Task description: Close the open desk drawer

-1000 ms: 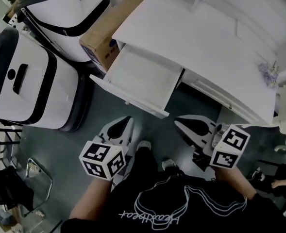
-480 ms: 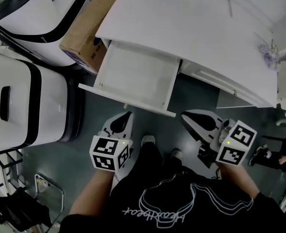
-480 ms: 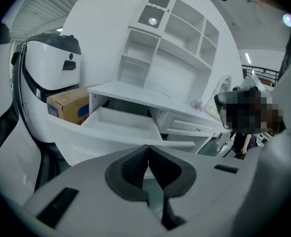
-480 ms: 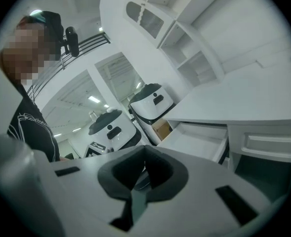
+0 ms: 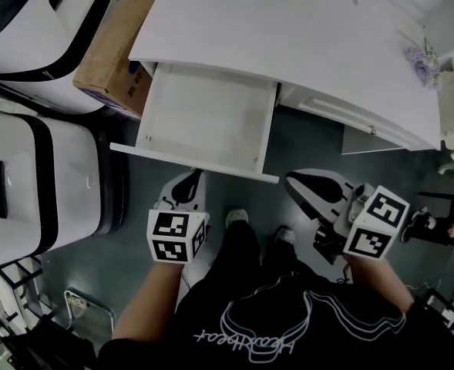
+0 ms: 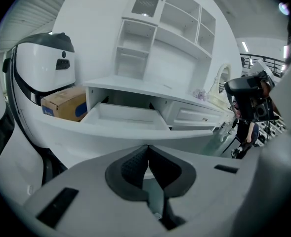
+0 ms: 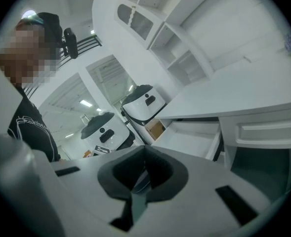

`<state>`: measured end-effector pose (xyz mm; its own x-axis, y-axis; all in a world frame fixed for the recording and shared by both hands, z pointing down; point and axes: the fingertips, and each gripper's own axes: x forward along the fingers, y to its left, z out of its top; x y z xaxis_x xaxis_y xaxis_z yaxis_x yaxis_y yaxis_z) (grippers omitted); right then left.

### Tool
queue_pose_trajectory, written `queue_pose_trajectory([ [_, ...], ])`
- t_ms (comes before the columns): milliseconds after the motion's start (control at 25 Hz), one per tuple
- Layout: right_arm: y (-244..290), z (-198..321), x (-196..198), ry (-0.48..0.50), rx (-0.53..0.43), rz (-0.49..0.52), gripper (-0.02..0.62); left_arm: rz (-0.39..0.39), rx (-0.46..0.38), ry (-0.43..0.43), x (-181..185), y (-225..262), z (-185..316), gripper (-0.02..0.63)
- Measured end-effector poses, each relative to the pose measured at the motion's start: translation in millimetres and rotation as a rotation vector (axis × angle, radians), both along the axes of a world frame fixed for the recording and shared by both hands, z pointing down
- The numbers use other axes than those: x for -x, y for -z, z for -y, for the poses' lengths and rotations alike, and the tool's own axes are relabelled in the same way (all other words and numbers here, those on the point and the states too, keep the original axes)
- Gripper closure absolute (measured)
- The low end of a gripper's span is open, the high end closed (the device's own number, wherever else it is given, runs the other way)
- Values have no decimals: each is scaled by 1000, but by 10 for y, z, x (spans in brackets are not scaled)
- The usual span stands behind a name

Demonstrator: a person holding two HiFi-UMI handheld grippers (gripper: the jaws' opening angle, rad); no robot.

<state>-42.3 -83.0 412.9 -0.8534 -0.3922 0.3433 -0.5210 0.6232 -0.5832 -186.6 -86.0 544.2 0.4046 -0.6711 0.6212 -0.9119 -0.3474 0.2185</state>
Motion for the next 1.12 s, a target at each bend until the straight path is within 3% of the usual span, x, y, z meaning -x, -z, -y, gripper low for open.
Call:
queue_pose_trajectory([
  [640,-162,44,-62,-61,30,-19,589,-7,-18,-8,-52,-6,281,600],
  [1120,-211,187,-285,-87,34,4,589,7,-15,39,-127,-29,616,600],
])
